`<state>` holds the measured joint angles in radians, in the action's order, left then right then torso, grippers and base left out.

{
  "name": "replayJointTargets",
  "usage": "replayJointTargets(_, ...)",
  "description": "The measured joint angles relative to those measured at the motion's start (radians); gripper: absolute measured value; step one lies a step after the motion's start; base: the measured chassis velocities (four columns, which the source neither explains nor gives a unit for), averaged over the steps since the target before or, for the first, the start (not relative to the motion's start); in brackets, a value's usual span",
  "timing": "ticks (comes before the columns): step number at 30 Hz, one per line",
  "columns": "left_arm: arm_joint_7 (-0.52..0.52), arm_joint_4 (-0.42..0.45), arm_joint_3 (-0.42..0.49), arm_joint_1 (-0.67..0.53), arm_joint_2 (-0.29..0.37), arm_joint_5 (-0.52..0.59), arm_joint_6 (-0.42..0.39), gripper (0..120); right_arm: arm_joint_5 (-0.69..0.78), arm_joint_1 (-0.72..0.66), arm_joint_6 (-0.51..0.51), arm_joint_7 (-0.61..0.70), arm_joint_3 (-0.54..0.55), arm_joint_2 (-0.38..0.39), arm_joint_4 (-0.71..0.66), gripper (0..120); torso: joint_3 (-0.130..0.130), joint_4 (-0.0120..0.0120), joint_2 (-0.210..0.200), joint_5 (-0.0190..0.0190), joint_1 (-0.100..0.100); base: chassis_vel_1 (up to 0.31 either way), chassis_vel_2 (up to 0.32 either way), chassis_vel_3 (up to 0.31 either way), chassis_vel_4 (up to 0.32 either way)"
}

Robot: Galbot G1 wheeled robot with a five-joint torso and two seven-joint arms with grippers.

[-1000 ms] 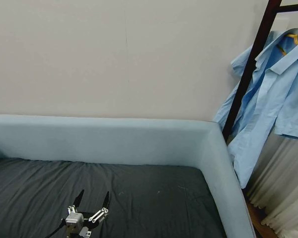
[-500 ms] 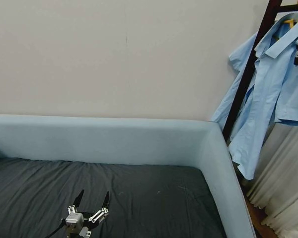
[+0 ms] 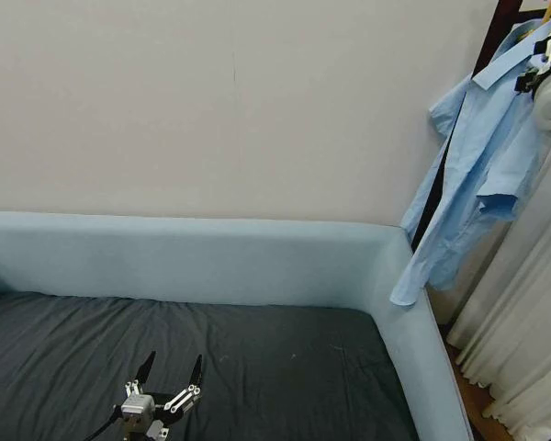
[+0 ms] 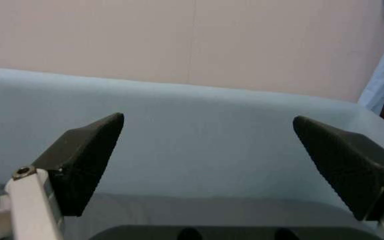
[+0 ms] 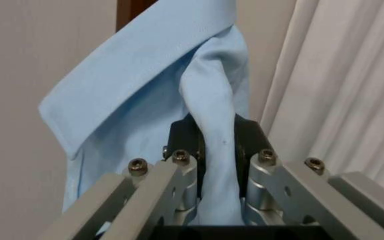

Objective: Pick up the clothes from the sofa and hang them on the clothes hanger.

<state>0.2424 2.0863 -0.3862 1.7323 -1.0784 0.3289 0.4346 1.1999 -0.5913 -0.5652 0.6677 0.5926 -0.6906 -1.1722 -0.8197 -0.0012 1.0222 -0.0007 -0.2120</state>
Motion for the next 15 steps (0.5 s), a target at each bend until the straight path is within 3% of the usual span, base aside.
replayJointTargets(10, 0.0, 0.0, 0.0, 0.0, 0.0, 0.0, 0.0, 100, 0.045, -0.046, -0.013, 0.022, 0.046, -0.048, 0.097, 8, 0.0, 0.0, 0.0, -0.0001, 0.0, 0.0, 0.0, 0.0, 0.0)
replayJointTargets(15, 0.0, 0.0, 0.0, 0.0, 0.0, 0.0, 0.0, 100, 0.109, -0.133, -0.026, 0.031, 0.156, -0.095, 0.171, 8, 0.0, -0.0004, 0.0, -0.0001, 0.0, 0.0, 0.0, 0.0, 0.0)
